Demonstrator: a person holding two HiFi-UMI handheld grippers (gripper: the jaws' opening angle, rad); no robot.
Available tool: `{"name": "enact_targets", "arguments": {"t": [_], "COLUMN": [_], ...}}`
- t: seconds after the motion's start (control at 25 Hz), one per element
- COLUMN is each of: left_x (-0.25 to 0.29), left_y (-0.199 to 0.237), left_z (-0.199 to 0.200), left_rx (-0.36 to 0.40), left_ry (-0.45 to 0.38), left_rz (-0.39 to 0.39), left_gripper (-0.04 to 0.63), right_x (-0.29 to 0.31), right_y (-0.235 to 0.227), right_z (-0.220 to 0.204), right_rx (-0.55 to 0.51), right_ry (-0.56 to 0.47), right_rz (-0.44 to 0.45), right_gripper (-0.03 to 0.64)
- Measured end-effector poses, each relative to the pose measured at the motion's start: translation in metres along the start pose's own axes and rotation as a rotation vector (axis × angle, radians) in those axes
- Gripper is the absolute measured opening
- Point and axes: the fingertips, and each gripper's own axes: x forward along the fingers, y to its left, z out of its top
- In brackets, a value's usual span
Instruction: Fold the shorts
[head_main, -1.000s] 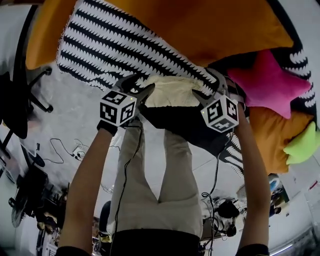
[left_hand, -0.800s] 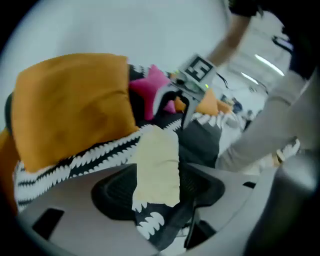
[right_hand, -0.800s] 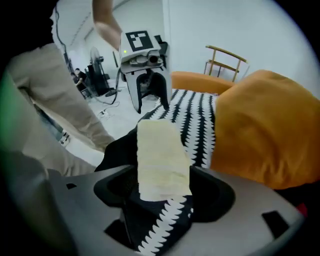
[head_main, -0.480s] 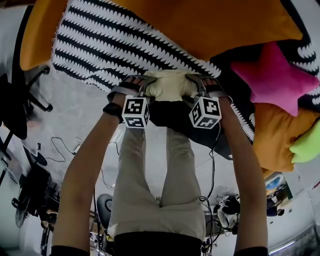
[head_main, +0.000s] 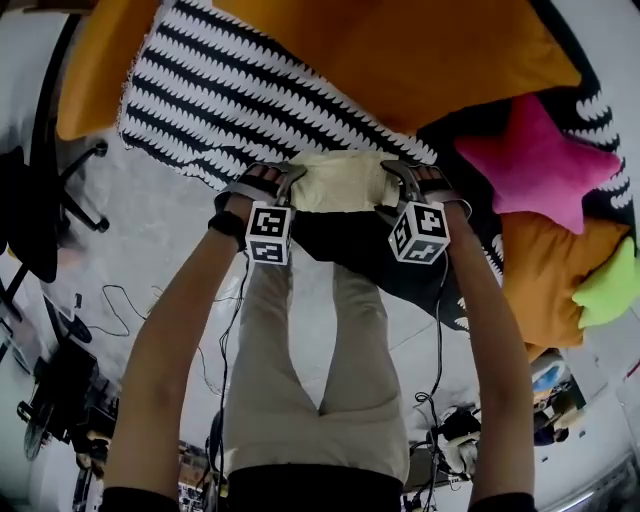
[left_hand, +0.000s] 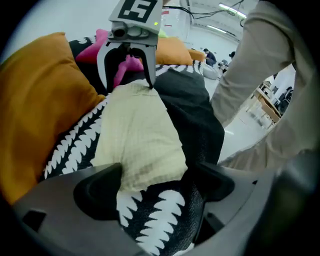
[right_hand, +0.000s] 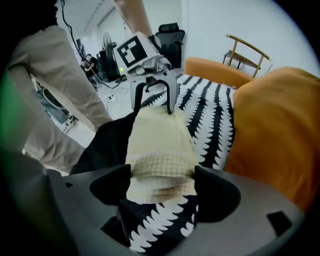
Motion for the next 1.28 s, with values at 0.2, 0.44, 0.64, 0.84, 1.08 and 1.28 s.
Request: {"name": "enact_targets", "arguments": {"t": [0.2, 0.44, 0.64, 0.84, 1.08, 1.28], "left_x": [-0.034, -0.211, -0.387, -0.525, -0.641, -0.697], "left_y": [-0.002, 0.018, -0.017, -0.078, -0.156, -0.195], "left_z": [0.017, 0.045, 0.091, 0.106, 0.152, 0.200], "left_rx": [-0.095, -0.440, -0.582, -0.600, -0.584, -0.732], "left_ry": [-0.041, -0.302, -0.529, -0.633, -0.714, -0.847], "left_rz": [0.052, 0.316, 0.364, 0.397, 0.540, 0.774], "left_gripper": [0.462, 0.460, 0.459, 0.459, 0.459, 0.459], "right_x": [-0.006, -0.202, -0.389, -0.525, -0.619, -0.663], "right_y": [-0.014, -0.029, 0.050, 0.120, 0.196, 0.256], "right_z": [0.002, 0.049, 0.089, 0.177, 0.255, 0.263], "right_rx": [0.196, 0.478, 0.765, 0.918, 0.890, 0.797], "right_ry": [0.078, -0.172, -0.238, -0.374, -0.431, -0.514], "right_rz": [0.105, -0.360, -0.624, -0.822, -0.959, -0.894], "right_gripper": [0.522, 0.456, 0.373, 0.362, 0.333, 0.330]}}
